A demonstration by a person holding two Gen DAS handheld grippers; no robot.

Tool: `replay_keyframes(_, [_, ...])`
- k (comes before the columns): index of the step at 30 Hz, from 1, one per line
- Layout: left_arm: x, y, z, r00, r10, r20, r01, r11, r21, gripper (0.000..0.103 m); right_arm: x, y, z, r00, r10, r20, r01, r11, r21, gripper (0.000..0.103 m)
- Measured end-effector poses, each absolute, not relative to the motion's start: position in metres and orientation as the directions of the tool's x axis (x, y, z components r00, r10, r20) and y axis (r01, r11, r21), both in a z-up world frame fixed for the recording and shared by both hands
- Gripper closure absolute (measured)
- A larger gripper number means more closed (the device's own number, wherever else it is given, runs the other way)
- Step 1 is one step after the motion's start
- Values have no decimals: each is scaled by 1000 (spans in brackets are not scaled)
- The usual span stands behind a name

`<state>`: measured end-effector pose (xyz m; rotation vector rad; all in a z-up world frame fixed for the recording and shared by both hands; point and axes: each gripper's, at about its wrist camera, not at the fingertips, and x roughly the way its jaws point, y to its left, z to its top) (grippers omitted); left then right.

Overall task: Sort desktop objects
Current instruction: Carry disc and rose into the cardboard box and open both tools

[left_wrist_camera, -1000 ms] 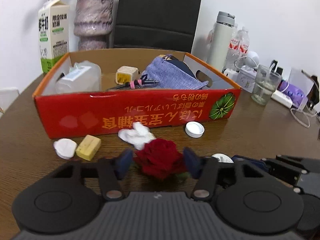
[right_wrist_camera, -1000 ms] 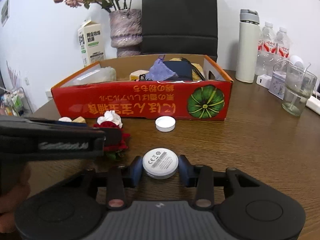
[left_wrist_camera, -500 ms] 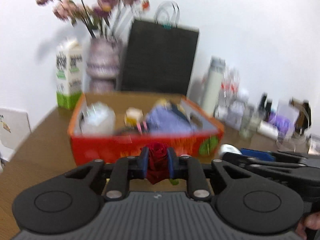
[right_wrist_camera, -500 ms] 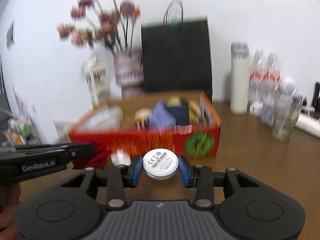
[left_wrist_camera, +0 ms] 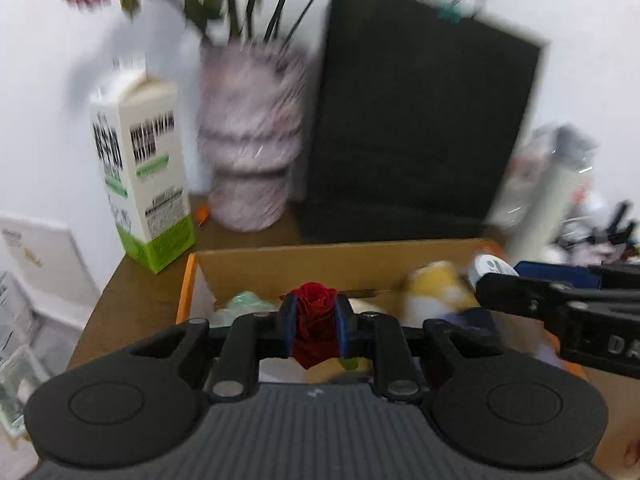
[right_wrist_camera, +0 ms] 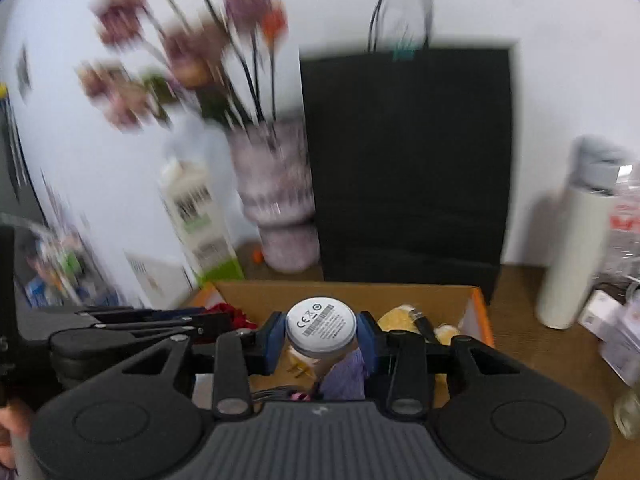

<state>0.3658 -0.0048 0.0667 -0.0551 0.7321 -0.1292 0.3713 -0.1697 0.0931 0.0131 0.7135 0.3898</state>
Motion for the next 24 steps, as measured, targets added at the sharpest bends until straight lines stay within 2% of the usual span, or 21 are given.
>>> replay_keyframes(4, [403, -5, 37, 679, -93, -729, 78, 995, -54, 83, 432, -144, 58, 619, 282, -733, -332, 940, 81, 65])
replay_keyframes(6, [409, -7, 33, 680, -85, -728, 90, 995, -33, 80, 445, -137, 40, 596, 255, -761, -333, 941, 54, 65])
replay_keyframes(11, [410, -4, 31, 689, -95, -718, 113, 993, -23, 68, 451, -135, 10, 583, 256, -771, -337, 940, 57, 65])
replay_keyframes(16, [398, -1, 40, 692, -107, -714, 116, 993, -37, 66, 441, -140, 22, 589, 267, -763, -332, 940, 73, 64])
replay_keyframes(18, [387, 1, 50, 703, -107, -703, 122, 992, -30, 58, 432, -144, 33, 607, 269, -748, -342, 938, 61, 64])
replay_keyframes(24, [345, 15, 91, 754, -115, -646, 115, 992, -42, 52, 396, -157, 74, 646, 270, -714, -346, 937, 42, 61])
